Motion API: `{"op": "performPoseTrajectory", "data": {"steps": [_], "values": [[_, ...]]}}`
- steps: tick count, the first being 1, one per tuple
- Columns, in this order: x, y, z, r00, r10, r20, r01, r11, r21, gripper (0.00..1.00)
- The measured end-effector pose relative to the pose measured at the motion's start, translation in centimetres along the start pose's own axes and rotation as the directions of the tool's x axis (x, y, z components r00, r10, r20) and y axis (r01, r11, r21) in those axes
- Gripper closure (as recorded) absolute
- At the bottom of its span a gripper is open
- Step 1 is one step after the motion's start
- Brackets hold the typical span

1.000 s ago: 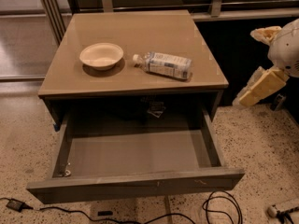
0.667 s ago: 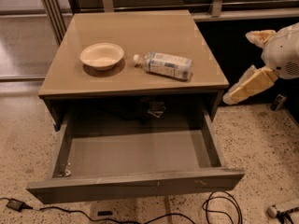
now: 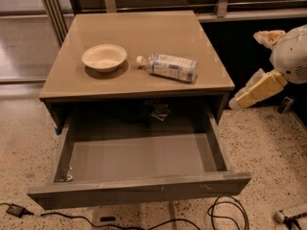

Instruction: Place blue plastic bottle into top drawer

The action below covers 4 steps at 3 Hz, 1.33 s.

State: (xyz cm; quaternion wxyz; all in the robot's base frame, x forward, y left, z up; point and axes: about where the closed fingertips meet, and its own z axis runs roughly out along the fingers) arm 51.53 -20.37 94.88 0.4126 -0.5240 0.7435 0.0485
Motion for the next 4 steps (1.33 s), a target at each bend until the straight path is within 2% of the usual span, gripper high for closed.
{"op": "performPoseTrajectory", "data": {"steps": [1,2,4], "values": [[-1.1,-0.3,1.0,0.998,-0.069,-0.012,0.069,0.9976,0.005,0.00],[-1.6,-0.9,3.3,0.993,-0.115,-0.030,0.115,0.9933,-0.015,0.00],[-2.3,-2.8,6.2,0.987,-0.144,-0.065,0.143,0.9893,-0.030,0.00]]}}
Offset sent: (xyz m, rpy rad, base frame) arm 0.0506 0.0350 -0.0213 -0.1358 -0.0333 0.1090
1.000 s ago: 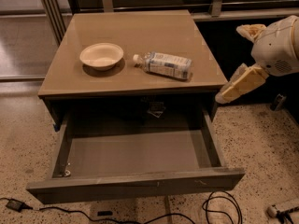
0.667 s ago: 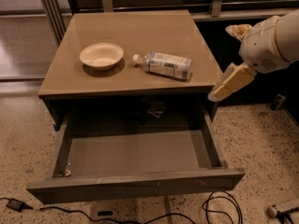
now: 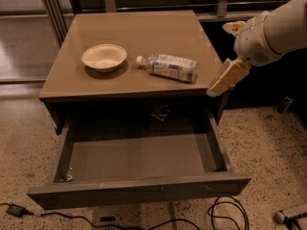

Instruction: Place blue plastic bottle into top drawer

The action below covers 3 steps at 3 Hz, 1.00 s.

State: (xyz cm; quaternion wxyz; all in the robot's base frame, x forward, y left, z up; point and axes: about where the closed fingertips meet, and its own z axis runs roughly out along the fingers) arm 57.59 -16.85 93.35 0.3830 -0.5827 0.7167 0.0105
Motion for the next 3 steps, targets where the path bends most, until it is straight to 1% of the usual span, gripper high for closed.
{"op": "performPoseTrajectory", "data": {"steps": [1,2,3], "values": [[-0.1,-2.2,1.8,1.000,0.004,0.010,-0.004,1.0000,0.008,0.00],[0.1,-4.1,3.9,0.999,0.033,0.035,-0.033,0.9994,0.009,0.00],[-0.2,-5.5,6.5,0.995,0.061,0.081,-0.060,0.9981,-0.015,0.00]]}}
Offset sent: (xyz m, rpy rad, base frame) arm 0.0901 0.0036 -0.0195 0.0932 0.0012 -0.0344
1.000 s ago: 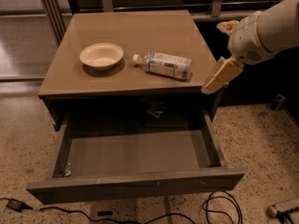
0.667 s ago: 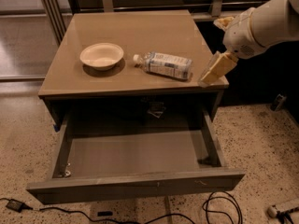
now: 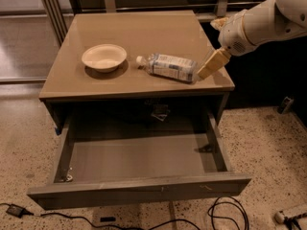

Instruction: Place blue plastic bottle into top drawer

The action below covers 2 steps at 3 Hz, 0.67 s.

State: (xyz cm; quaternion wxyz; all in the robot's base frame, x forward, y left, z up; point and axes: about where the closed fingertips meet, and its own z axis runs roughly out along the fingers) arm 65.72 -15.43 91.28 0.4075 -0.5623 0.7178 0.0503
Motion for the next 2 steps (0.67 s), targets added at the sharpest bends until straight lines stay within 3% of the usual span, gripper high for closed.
{"op": "performPoseTrajectory", "data": {"steps": [1,2], "values": [[-0.6,-0.8,2.9,0.999,-0.003,0.034,0.004,0.9986,-0.053,0.00],[-2.7,-0.2,5.7,0.998,0.012,0.069,-0.005,0.9938,-0.111,0.00]]}}
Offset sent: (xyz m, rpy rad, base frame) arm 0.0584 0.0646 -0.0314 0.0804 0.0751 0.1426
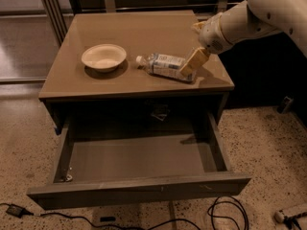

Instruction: Place blue plastic bottle into top drawer

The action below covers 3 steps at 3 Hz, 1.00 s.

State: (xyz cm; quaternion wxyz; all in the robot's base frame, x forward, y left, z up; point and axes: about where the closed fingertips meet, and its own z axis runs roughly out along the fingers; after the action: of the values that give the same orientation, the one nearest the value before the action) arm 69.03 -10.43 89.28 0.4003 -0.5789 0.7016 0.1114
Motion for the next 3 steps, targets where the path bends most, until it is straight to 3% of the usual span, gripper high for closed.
{"op": "performPoseTrajectory", "data": {"steps": [1,2,3], "values": [[0.0,0.0,0.0,1.000,0.000,0.000,0.000,1.0000,-0.001,0.00],[-0.2,0.6,1.5,1.000,-0.009,-0.022,0.009,0.9992,-0.039,0.00],[-0.2,1.9,3.4,0.996,-0.023,-0.087,0.015,0.9955,-0.094,0.00]]}}
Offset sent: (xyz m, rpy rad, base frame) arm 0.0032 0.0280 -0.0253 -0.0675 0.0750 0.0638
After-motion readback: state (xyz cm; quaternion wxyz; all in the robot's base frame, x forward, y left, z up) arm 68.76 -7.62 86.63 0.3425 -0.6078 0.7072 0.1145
